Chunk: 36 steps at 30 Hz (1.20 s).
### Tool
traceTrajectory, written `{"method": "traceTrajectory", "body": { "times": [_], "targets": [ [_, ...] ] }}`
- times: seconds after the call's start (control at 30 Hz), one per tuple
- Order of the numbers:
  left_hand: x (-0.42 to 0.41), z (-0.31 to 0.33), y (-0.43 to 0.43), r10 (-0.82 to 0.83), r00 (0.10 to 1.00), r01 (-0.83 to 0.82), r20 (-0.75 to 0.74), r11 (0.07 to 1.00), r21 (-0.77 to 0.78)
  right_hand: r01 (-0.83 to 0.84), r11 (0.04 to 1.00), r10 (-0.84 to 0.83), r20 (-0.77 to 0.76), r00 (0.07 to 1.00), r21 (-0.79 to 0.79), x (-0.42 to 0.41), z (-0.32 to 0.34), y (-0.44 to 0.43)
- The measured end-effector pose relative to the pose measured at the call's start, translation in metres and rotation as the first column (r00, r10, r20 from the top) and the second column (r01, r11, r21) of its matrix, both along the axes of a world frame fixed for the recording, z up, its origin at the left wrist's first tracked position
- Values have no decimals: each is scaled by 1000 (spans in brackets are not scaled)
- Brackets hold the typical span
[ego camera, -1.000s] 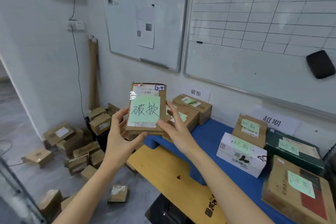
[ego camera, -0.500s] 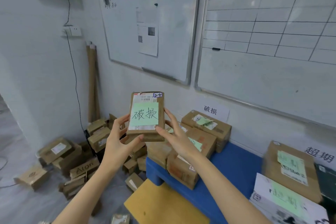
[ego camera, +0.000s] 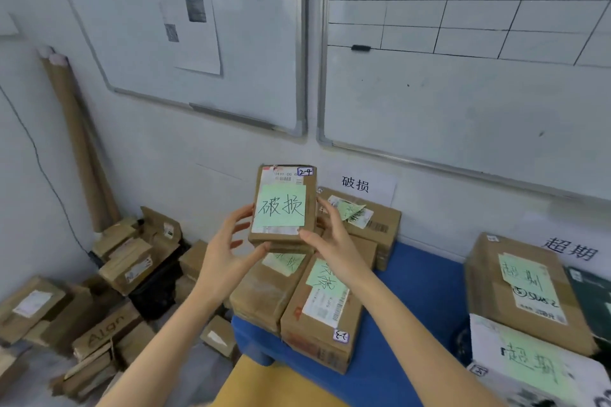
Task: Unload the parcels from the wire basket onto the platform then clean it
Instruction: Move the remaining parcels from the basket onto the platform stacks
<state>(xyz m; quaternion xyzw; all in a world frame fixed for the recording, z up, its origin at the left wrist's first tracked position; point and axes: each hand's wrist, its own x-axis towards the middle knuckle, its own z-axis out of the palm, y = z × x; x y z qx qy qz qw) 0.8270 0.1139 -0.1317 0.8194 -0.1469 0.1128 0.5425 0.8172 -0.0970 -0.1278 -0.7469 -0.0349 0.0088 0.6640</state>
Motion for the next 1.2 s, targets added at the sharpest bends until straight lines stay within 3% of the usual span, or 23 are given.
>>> {"method": "traceTrajectory", "body": {
  "times": [0.27, 0.7, 0.93, 1.07, 1.2],
  "targets": [
    [91, -22, -15, -211, 976, 216, -55, 968, 124, 300, 954, -298, -116, 947, -3, 49, -26, -14],
    [182, -58, 1, -330, 933, 346, -146, 932, 106, 520, 852, -518, -242, 821, -59, 124, -53, -9],
    [202, -72, 2, -346, 923, 367, -166, 923, 117, 493, 826, -532, -89, 842, -271, 131, -55, -15],
    [210, -80, -2, -341, 930, 363, -137, 911, 196, 451, 757, -460, 105, 882, -473, 129, -54, -16],
    [218, -90, -4, -332, 941, 339, -74, 898, 282, 421, 656, -408, 175, 896, -627, 133, -61, -17]
  ]
}}
